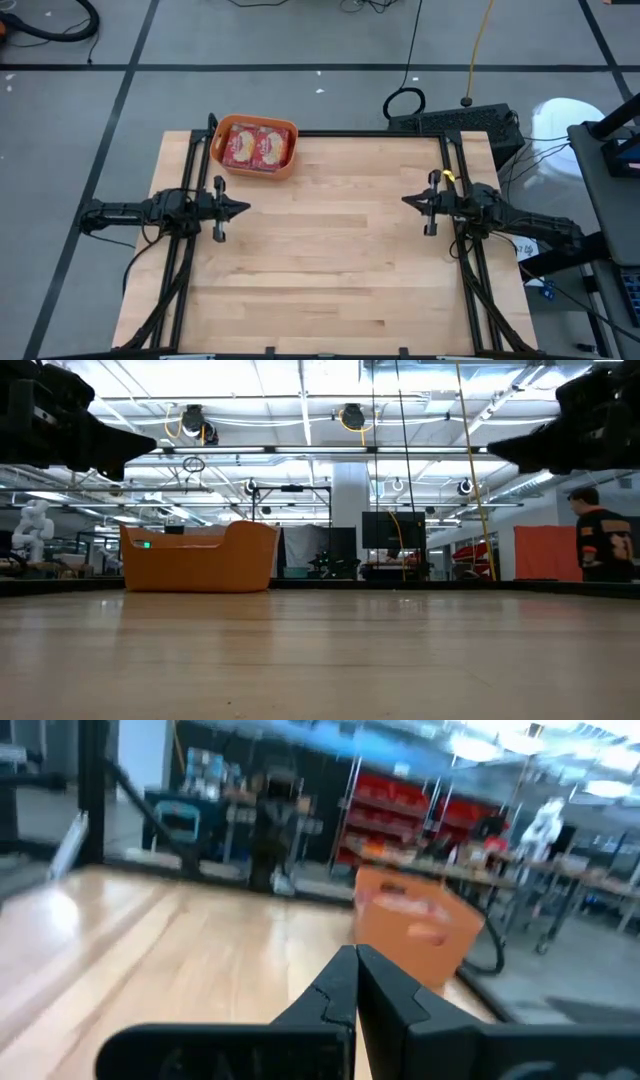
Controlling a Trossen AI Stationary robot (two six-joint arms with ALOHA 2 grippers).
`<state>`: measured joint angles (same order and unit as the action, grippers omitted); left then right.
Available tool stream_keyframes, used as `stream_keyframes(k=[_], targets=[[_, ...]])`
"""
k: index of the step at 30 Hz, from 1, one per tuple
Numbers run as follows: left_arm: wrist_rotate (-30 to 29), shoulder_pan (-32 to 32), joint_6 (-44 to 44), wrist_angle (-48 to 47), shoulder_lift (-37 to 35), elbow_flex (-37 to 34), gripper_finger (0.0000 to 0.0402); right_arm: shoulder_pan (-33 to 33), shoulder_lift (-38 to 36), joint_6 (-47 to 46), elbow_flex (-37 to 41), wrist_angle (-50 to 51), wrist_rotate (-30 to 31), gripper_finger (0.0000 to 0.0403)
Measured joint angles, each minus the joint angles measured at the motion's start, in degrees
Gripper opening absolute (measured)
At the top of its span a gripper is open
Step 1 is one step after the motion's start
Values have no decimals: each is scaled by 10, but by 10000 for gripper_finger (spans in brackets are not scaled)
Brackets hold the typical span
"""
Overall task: Sort popcorn bags into baskets
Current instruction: Return to Home Position
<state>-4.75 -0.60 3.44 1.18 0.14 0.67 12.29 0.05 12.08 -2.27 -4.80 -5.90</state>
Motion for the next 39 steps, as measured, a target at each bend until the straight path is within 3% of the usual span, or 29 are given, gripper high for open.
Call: stream_keyframes(k=[14,25,32,39], targets=[[0,1,4,-1,0,0,3,-56,1,-107,-2,26,17,0],[1,19,-6,-1,0,0,3,-88,1,-116,-2,28,11,0],[51,49,-21,-8,0,0,3,-90,2,-96,-2,29,36,0],[67,52,-19,-7,0,-1,3,-91,1,-145,-2,21,42,0]])
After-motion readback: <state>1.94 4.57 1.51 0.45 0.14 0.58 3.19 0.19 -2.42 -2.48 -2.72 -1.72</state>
